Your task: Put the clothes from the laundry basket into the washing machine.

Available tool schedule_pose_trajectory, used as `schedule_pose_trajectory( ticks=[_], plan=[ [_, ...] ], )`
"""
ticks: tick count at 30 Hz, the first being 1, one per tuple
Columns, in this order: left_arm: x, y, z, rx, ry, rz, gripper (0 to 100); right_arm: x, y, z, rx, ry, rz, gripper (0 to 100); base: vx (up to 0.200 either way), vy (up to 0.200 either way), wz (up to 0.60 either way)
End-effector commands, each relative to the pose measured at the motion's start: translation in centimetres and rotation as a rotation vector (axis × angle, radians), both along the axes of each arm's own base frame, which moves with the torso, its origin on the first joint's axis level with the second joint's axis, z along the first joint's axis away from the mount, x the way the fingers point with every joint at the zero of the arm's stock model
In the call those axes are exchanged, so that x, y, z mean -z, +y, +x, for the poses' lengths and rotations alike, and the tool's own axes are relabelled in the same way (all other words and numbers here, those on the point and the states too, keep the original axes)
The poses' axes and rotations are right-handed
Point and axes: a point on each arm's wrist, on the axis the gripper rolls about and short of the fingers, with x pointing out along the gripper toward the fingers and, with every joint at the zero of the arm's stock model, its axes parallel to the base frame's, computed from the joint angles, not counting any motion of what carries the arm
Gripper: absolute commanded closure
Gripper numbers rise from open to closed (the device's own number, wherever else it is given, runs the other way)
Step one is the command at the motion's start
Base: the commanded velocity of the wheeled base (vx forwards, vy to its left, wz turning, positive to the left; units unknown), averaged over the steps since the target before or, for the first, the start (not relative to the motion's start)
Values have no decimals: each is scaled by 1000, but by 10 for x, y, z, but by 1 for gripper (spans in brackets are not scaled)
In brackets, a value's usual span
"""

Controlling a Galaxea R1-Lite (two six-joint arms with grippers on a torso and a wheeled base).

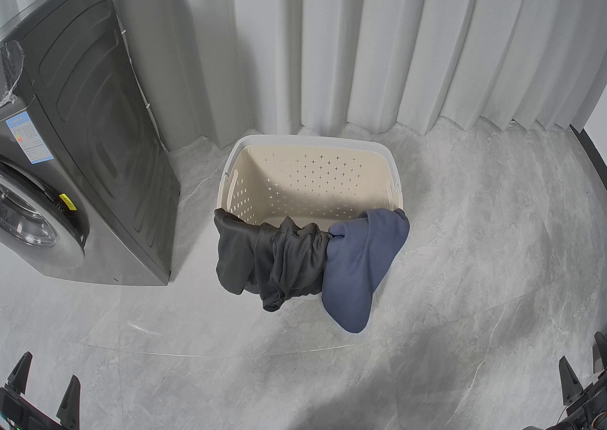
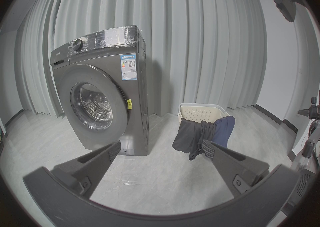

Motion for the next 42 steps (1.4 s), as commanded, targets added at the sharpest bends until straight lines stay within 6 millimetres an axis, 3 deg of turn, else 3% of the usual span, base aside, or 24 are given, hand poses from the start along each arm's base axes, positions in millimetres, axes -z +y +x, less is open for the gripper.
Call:
schedule_pose_trajectory(
  ticks=[1, 6, 18, 30, 36, 42],
  plan=[
    [5, 0, 0, 1, 1, -1, 0, 5, 0, 1, 0, 9, 0, 0, 0, 0, 0],
    [5, 0, 0, 1, 1, -3, 0, 5, 0, 1, 0, 9, -2, 0, 0, 0, 0],
    [5, 0, 0, -1, 1, -3, 0, 5, 0, 1, 0, 9, 0, 0, 200, 0, 0],
    [5, 0, 0, -1, 1, -4, 0, 5, 0, 1, 0, 11, 0, 0, 0, 0, 0],
    [5, 0, 0, -1, 1, -4, 0, 5, 0, 1, 0, 9, -2, 0, 0, -200, 0],
    [5, 0, 0, -1, 1, -4, 0, 5, 0, 1, 0, 9, -2, 0, 0, 0, 0]
  ],
)
